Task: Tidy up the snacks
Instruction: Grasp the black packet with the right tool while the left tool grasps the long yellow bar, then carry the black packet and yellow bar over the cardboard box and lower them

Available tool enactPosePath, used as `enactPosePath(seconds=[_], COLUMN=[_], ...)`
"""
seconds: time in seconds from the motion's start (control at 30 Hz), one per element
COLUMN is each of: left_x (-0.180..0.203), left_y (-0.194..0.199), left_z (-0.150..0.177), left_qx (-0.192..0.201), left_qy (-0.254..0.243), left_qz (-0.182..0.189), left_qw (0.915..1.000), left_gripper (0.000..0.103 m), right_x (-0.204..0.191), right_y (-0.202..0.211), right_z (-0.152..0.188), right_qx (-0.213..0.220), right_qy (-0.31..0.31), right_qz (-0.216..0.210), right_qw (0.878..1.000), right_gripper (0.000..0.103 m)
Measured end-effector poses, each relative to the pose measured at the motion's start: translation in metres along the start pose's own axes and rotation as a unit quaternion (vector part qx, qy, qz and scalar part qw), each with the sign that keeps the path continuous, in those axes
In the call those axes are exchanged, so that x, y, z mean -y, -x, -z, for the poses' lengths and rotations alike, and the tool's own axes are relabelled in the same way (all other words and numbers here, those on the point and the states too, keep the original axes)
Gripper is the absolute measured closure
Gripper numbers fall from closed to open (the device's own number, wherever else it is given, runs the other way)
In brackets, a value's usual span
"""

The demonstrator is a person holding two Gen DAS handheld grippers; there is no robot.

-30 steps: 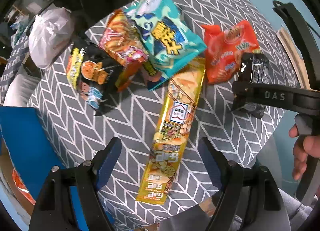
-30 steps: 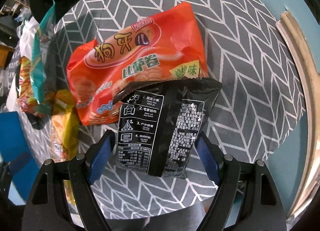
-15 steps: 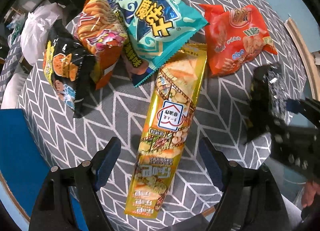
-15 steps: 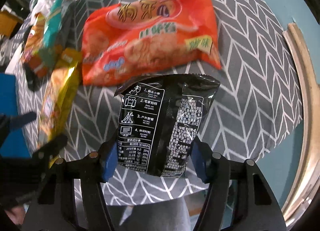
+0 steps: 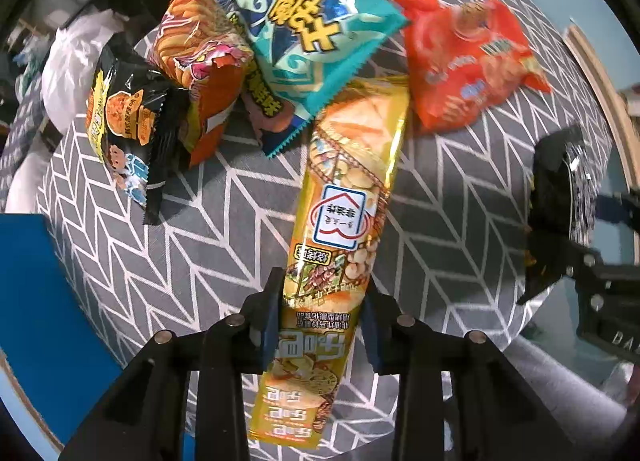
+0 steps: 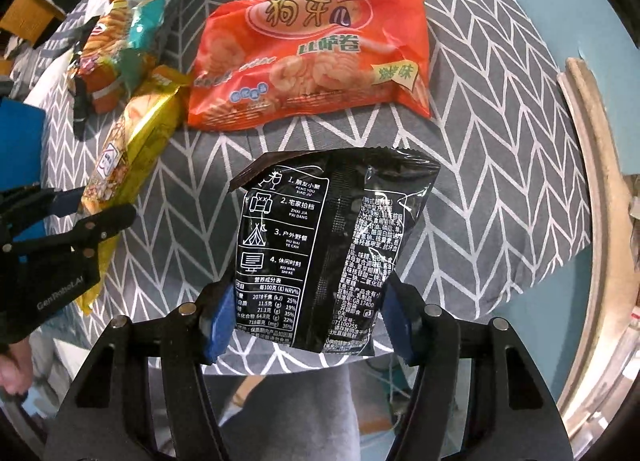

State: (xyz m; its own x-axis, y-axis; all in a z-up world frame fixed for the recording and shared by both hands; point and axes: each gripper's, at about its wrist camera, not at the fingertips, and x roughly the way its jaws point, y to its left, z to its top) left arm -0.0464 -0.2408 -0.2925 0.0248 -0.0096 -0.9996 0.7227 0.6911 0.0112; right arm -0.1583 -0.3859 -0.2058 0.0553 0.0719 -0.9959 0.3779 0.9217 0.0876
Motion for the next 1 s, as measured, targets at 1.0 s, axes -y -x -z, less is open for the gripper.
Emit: enactPosePath(seconds=[1.0], left_x=[-0.072], left_y=[0.100], left_z=[0.128], left_qx=[0.071], left_qy=[0.070], left_qz=[-0.001], left_qw=[0.9950], left_gripper=[0.071], right_x=[-0.094], right_y=[0.040], right_z=[-0.012], right_qx=[0.017], right_qy=[0.120], right_qz=[-0.005], right_qw=[0.993], right_gripper=[0.040])
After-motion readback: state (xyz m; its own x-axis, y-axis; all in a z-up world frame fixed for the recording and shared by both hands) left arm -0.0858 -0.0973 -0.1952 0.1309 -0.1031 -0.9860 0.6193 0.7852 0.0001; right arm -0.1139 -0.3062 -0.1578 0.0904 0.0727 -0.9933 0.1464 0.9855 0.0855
